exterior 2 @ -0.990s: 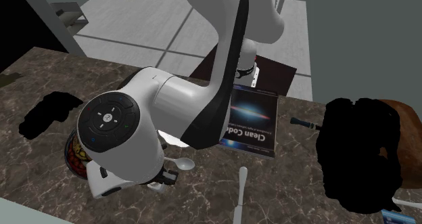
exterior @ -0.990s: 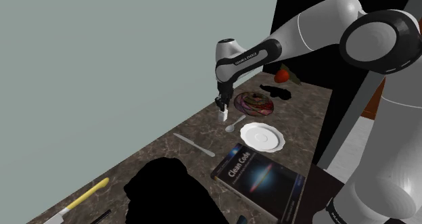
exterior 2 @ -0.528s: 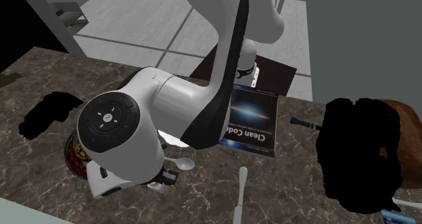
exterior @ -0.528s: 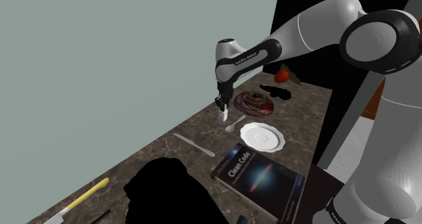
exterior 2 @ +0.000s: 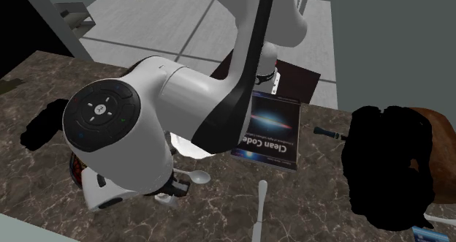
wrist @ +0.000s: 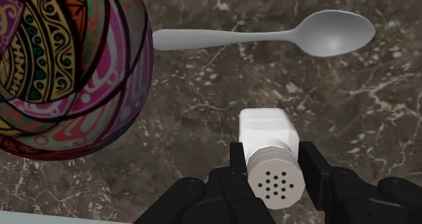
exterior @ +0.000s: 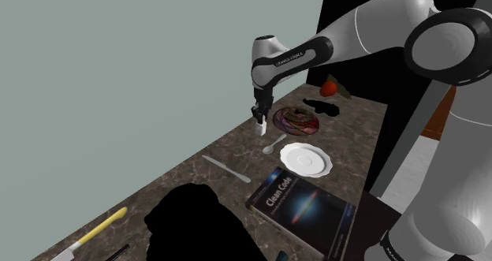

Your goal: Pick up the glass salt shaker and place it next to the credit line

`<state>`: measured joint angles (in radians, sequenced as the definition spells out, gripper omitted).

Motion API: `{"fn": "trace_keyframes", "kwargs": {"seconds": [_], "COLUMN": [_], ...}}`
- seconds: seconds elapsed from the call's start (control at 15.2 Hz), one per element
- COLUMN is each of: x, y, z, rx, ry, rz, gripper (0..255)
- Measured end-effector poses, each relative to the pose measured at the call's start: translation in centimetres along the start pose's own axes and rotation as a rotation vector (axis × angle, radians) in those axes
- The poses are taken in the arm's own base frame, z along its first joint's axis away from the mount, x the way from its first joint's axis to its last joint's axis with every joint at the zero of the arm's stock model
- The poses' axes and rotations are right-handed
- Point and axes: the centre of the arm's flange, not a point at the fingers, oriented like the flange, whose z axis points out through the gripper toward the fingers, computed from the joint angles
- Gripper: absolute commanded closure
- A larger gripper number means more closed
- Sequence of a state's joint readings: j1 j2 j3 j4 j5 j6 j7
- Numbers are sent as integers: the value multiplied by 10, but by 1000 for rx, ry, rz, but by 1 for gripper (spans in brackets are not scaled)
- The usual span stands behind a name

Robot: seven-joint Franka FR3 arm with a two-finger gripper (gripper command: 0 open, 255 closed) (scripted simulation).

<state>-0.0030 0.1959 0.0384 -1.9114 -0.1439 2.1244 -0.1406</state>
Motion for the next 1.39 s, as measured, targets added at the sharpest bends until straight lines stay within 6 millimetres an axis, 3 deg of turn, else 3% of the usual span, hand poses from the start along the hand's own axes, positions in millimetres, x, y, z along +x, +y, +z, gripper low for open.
{"fn": "trace_keyframes", "kwargs": {"seconds": [1.39], "x": [0], "y": [14], "z": [-109], "rx": [0], "ry": [0], "rz": [0], "gripper": [255]}}
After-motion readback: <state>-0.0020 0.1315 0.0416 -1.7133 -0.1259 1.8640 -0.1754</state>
